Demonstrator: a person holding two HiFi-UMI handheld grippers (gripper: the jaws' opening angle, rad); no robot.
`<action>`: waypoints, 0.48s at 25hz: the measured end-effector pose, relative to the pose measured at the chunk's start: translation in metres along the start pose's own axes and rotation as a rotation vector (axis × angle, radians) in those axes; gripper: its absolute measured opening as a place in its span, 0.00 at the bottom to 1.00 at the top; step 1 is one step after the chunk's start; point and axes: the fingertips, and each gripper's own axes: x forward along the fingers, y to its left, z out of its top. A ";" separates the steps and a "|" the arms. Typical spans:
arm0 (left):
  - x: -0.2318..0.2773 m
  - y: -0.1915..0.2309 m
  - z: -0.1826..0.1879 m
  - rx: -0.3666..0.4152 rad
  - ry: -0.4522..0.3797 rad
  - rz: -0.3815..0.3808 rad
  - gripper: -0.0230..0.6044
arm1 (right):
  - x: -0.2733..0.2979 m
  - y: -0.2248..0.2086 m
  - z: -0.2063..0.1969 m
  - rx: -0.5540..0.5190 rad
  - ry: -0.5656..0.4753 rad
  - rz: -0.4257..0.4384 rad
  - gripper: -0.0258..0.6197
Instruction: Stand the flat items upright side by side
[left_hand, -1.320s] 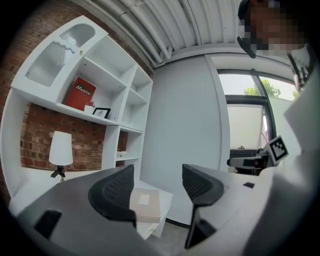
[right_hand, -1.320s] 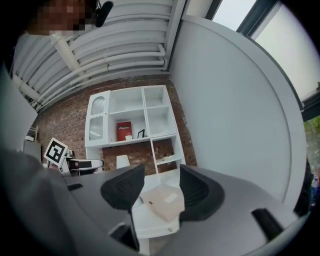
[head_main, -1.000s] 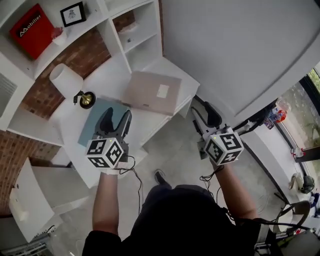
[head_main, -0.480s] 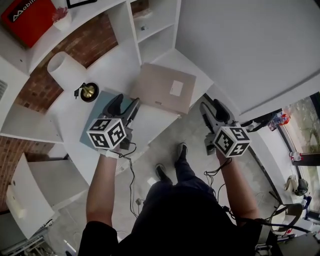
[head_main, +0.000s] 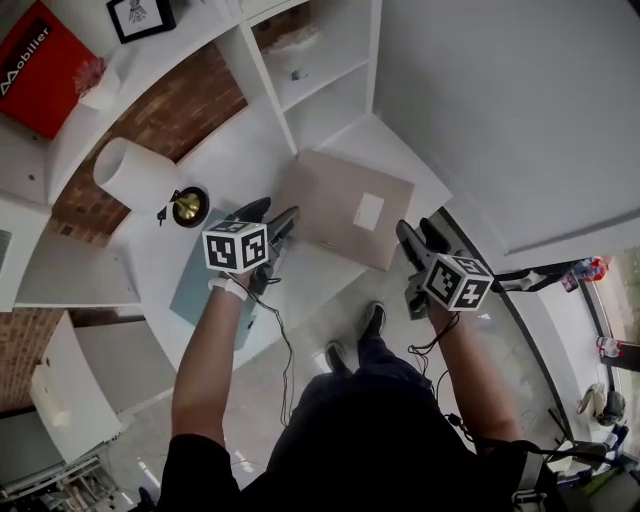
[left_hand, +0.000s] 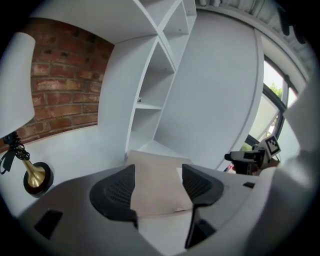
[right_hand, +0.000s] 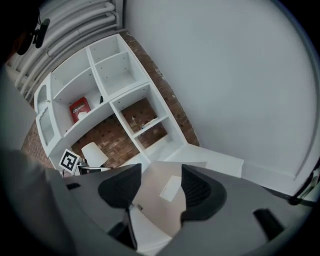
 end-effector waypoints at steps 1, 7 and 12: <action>0.013 0.010 -0.001 -0.017 0.022 0.018 0.49 | 0.008 -0.010 -0.002 0.013 0.022 0.001 0.42; 0.074 0.062 -0.021 -0.100 0.157 0.095 0.49 | 0.043 -0.066 -0.027 0.098 0.156 -0.004 0.43; 0.108 0.082 -0.032 -0.122 0.250 0.104 0.51 | 0.067 -0.087 -0.061 0.183 0.290 0.007 0.48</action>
